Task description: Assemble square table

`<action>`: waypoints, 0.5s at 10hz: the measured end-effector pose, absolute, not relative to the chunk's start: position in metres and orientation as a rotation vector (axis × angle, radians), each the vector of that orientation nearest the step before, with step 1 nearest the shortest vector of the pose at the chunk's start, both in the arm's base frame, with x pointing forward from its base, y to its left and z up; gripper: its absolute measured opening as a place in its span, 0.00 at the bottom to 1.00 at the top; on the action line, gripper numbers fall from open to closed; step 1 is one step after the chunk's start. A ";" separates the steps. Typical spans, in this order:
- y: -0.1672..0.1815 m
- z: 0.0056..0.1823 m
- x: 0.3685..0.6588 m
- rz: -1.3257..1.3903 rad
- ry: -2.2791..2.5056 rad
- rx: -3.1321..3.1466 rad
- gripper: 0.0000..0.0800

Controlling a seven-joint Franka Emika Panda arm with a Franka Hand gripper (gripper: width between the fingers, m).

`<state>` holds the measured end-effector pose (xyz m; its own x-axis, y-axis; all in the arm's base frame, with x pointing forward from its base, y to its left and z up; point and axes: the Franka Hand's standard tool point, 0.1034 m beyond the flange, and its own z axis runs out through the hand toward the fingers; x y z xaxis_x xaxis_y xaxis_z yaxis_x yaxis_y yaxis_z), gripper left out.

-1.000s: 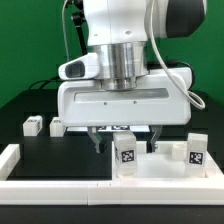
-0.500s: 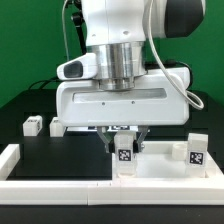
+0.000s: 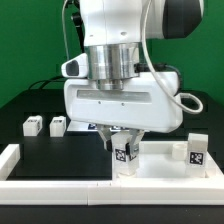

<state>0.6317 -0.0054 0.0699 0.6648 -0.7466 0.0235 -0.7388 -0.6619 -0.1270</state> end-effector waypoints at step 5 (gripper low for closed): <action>-0.009 0.068 0.626 0.038 2.032 -2.194 0.36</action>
Offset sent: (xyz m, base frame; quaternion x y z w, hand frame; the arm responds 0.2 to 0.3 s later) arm 0.0160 0.0060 -0.0015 0.0445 -0.0395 0.2546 0.9652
